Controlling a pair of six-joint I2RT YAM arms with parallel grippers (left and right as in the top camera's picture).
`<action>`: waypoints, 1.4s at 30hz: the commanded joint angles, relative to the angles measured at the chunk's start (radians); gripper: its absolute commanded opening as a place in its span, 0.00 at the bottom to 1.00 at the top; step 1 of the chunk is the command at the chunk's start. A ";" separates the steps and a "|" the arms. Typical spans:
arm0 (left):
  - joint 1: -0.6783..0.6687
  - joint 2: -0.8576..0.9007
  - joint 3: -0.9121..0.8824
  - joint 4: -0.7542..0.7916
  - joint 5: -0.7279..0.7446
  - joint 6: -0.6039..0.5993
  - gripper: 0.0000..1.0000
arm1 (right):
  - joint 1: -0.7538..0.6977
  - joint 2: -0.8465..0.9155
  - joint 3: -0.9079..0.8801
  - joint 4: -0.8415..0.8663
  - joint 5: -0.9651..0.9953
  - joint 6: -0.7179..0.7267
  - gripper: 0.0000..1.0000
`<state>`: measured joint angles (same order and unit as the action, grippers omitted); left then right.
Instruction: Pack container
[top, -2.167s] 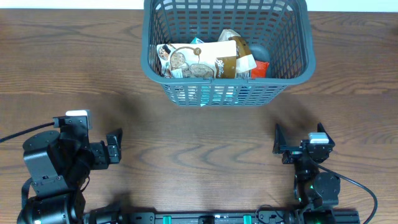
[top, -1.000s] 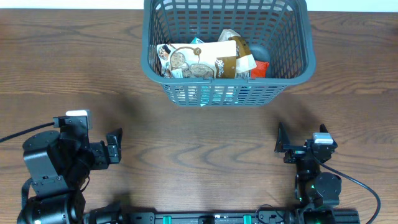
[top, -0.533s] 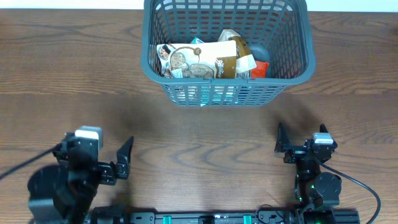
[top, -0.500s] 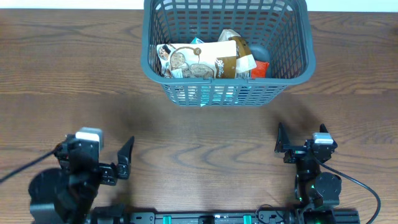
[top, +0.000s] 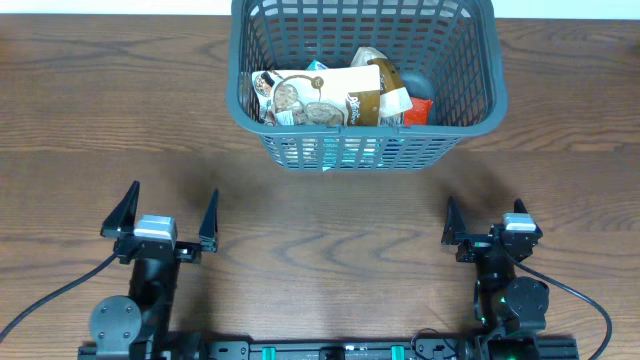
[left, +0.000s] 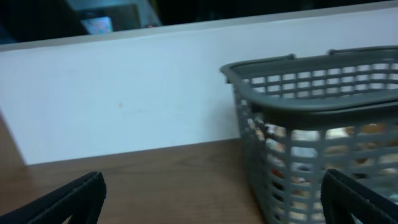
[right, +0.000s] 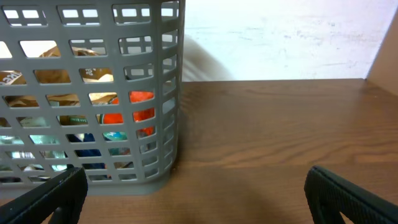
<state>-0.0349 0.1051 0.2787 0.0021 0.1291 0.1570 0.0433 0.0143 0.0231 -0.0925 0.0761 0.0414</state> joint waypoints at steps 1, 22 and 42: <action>-0.004 -0.044 -0.073 0.040 -0.098 0.002 0.99 | -0.006 -0.009 -0.005 -0.001 -0.002 0.010 0.99; 0.021 -0.103 -0.275 -0.054 -0.128 -0.005 0.99 | -0.006 -0.009 -0.005 -0.001 -0.002 0.010 0.99; 0.019 -0.103 -0.274 -0.068 -0.015 -0.077 0.99 | -0.006 -0.009 -0.005 -0.001 -0.002 0.010 0.99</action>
<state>-0.0158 0.0101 0.0196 -0.0273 0.0505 0.1005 0.0433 0.0143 0.0231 -0.0925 0.0761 0.0418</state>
